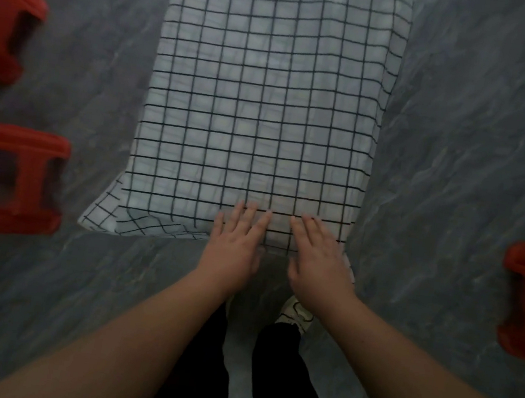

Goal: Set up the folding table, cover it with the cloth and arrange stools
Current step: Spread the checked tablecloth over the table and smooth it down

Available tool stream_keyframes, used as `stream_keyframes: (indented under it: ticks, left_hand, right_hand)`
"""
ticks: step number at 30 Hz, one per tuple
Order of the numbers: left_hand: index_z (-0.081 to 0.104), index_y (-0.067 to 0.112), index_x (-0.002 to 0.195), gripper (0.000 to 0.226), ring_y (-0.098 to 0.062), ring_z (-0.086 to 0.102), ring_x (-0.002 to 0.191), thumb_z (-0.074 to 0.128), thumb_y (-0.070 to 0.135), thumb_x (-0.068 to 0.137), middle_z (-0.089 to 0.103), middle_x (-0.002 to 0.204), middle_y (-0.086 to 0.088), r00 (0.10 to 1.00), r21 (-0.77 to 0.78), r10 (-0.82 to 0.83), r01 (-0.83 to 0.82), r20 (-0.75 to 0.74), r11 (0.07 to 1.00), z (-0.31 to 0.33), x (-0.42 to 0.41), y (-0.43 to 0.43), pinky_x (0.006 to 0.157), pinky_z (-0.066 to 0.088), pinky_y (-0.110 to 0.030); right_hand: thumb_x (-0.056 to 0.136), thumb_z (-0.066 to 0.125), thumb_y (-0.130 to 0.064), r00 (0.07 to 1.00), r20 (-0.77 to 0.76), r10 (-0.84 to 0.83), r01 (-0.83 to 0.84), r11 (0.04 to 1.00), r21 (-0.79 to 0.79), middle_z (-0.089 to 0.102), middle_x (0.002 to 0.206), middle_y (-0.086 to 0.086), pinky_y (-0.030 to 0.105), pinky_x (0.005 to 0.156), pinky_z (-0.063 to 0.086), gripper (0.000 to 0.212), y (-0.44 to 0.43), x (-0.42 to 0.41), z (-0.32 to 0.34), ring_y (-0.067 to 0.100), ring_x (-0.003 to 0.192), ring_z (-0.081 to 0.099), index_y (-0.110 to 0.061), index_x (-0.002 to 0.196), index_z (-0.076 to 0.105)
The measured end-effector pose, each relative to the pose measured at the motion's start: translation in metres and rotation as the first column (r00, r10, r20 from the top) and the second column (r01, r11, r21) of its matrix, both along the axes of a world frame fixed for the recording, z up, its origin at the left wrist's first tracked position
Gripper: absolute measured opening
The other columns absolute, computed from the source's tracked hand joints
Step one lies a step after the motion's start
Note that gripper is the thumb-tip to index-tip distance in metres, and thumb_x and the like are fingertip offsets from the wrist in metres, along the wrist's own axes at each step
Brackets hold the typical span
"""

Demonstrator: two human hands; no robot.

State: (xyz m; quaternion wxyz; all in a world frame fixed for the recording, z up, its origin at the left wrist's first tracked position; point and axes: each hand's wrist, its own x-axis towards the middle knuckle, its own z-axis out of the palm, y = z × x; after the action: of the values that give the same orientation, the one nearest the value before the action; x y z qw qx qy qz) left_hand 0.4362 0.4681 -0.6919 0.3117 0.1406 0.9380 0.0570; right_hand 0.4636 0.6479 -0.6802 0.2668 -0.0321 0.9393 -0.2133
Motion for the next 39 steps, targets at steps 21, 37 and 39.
stream_keyframes:
  ticks: [21, 37, 39]
  left_hand:
    - [0.045, 0.021, 0.140, 0.059, -0.026, 0.056, 0.119, 0.058, 0.009, 0.084, 0.052, 0.137, -0.009, 0.325, 0.300, 0.906, -0.923, 0.272, 0.241, -0.035, -0.002, -0.303, 0.107, 0.045, -0.041]
    - [0.057, 0.011, 0.114, 0.026, -0.028, 0.062, 0.092, 0.057, 0.031, 0.099, 0.059, 0.114, -0.016, -0.212, -0.142, 0.611, -0.977, 0.762, -0.162, -0.107, -0.040, -0.378, 0.069, 0.058, -0.043]
    - [0.060, 0.007, 0.107, 0.017, -0.027, 0.063, 0.089, 0.056, 0.022, 0.101, 0.063, 0.106, -0.019, -0.292, -0.074, 0.534, -0.917, 0.793, -0.392, -0.120, -0.032, -0.380, 0.066, 0.058, -0.041]
  right_hand:
    - [0.098, 0.045, -0.023, 0.989, -0.012, 0.148, -0.147, 0.989, 0.025, 0.008, 0.167, 0.002, 0.035, 0.123, -0.001, 0.068, -0.261, -0.067, 0.000, 0.020, 0.153, -0.002, -0.021, 0.159, 0.015]
    - [0.095, 0.056, -0.026, 0.986, -0.117, 0.116, -0.097, 0.982, 0.160, 0.037, 0.156, 0.002, 0.047, 0.113, 0.028, 0.053, -0.318, -0.080, -0.035, 0.025, 0.143, 0.030, -0.022, 0.145, 0.042]
    - [0.094, 0.058, -0.027, 0.984, -0.119, 0.130, -0.111, 0.982, 0.154, 0.036, 0.156, 0.001, 0.046, 0.115, 0.027, 0.054, -0.319, -0.079, -0.042, 0.024, 0.143, 0.029, -0.022, 0.145, 0.042]
